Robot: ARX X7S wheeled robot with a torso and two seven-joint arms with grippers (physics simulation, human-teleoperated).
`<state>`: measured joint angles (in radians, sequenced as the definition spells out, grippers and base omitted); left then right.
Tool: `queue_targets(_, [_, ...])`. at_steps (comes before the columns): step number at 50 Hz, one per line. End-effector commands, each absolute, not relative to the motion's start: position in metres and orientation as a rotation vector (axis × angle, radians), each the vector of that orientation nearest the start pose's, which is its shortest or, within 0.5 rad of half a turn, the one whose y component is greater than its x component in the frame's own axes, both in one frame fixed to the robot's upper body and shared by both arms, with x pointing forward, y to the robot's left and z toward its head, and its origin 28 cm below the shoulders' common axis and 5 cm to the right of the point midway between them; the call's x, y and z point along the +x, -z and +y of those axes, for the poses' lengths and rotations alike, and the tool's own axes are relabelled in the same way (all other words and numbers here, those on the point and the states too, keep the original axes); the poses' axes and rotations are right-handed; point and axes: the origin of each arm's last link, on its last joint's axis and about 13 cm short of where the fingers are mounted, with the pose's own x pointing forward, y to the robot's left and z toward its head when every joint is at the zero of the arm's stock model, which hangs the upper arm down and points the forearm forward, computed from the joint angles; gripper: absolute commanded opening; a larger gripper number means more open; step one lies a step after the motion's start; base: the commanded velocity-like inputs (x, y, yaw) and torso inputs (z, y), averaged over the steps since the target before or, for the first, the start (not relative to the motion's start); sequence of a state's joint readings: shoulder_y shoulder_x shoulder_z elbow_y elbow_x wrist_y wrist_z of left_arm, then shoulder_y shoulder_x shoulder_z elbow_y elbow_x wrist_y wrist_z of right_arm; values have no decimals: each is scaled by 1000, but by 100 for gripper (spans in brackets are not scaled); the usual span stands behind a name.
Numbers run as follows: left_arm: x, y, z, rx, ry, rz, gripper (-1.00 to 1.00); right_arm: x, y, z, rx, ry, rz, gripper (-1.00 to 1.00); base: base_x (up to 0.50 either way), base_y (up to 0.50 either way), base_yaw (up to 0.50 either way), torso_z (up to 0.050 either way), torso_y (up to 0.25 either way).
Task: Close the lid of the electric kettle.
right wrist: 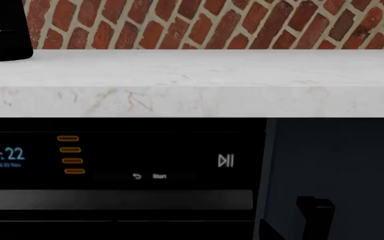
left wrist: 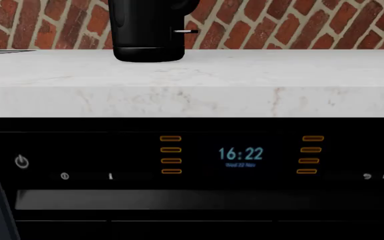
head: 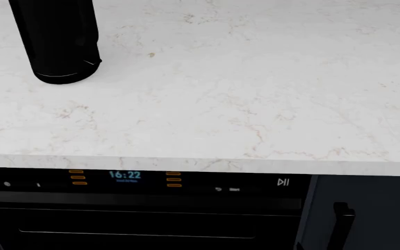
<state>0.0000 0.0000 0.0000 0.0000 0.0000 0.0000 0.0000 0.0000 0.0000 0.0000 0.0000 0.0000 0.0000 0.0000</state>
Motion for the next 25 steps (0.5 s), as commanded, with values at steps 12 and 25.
queue_targets(12, [210, -13, 206, -7, 8, 13, 100, 209, -14, -96, -13, -18, 3, 100, 0, 0, 0, 0, 0])
queue_targets(25, [209, -14, 206, 3, 23, -6, 100, 207, -14, -96, -16, -23, 1, 100, 0, 0, 0, 7, 0])
